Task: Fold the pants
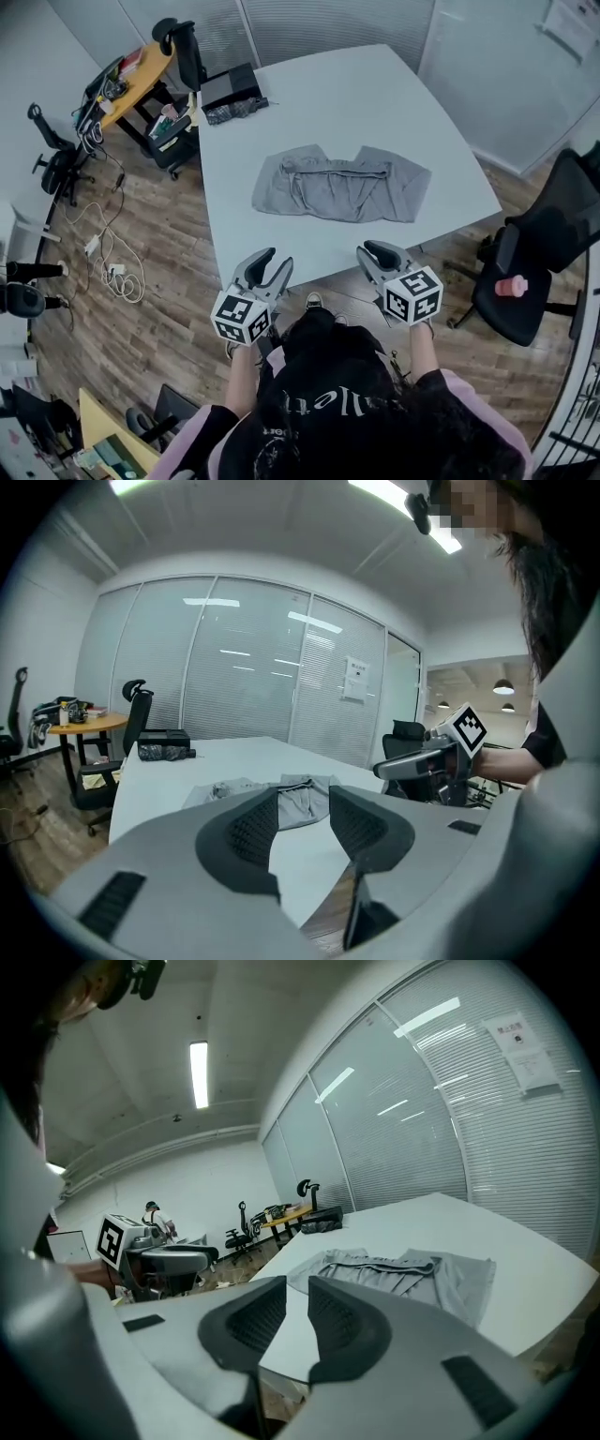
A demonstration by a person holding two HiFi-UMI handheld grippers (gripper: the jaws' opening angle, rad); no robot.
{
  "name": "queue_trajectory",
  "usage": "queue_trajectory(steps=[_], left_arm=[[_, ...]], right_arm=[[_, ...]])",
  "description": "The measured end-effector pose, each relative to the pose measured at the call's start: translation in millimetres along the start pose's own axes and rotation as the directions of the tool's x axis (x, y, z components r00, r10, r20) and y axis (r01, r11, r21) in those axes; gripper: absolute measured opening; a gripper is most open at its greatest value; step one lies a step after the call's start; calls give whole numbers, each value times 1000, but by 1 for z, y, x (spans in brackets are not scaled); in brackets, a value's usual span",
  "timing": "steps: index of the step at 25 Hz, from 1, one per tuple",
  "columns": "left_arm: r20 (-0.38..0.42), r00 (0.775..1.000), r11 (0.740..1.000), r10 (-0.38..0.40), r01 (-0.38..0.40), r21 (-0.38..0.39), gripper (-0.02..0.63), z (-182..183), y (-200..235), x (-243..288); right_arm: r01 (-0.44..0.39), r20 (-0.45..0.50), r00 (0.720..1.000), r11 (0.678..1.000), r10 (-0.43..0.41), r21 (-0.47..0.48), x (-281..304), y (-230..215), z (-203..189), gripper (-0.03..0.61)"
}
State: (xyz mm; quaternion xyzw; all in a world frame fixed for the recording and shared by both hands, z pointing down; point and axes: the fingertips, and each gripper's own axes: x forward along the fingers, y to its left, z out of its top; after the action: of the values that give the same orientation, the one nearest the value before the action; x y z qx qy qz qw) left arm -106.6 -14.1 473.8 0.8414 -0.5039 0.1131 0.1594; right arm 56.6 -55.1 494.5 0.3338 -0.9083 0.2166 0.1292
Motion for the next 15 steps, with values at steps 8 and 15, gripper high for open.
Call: queue_trajectory(steps=[8, 15], left_arm=[[19, 999, 999, 29, -29, -14, 167, -3, -9, -30], [40, 999, 1000, 26, -25, -11, 133, 3, -2, -46]], right_arm=[[-62, 5, 998, 997, 63, -41, 3, 35, 0, 59], [-91, -3, 996, 990, 91, -104, 10, 63, 4, 51]])
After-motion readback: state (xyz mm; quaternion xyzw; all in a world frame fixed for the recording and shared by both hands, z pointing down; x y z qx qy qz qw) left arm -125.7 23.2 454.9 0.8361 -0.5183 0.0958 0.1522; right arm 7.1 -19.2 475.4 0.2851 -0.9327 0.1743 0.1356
